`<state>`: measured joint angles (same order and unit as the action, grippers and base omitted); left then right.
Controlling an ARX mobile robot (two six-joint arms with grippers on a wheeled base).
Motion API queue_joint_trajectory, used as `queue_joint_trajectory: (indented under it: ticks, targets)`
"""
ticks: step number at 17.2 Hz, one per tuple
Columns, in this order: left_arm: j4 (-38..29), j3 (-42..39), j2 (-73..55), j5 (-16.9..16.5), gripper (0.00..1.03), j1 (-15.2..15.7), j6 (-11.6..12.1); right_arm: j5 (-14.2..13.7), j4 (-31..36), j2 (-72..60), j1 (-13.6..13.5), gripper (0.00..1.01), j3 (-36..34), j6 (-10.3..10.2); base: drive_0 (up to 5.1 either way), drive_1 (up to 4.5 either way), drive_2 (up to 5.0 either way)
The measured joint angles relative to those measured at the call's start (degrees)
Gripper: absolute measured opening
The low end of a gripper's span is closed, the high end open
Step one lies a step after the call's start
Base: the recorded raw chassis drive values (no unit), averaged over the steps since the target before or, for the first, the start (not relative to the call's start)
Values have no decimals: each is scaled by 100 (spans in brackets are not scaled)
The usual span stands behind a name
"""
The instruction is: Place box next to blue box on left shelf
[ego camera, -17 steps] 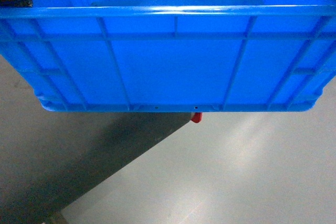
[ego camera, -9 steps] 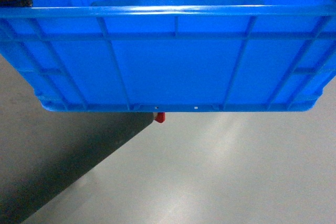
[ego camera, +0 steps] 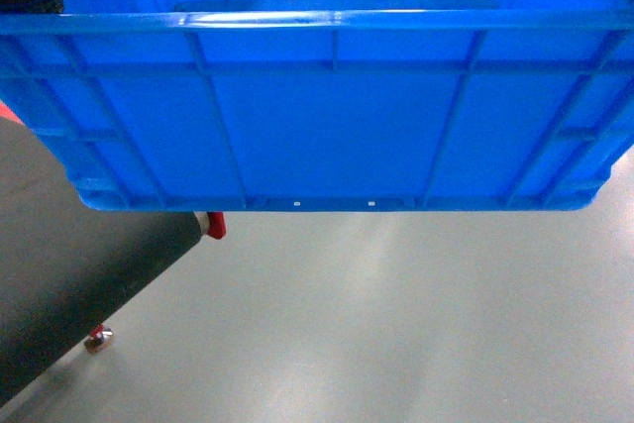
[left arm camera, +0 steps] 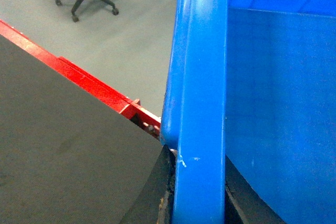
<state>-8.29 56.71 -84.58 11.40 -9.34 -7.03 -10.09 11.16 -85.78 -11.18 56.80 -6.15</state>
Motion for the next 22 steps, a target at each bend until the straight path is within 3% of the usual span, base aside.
queue_joint_trajectory:
  ticks: [20, 21, 22]
  targets:
    - [9, 0, 0, -114, 9, 0, 11, -42, 2, 0, 4, 12, 0, -35, -145, -145, -145]
    - [-2, 0, 0, -168, 9, 42, 101, 201, -9, 0, 9, 9, 0, -2, -151, -151, -151]
    - [-2, 0, 0, -166, 9, 57, 105, 223, -4, 0, 9, 8, 0, 0, -141, -141, -141]
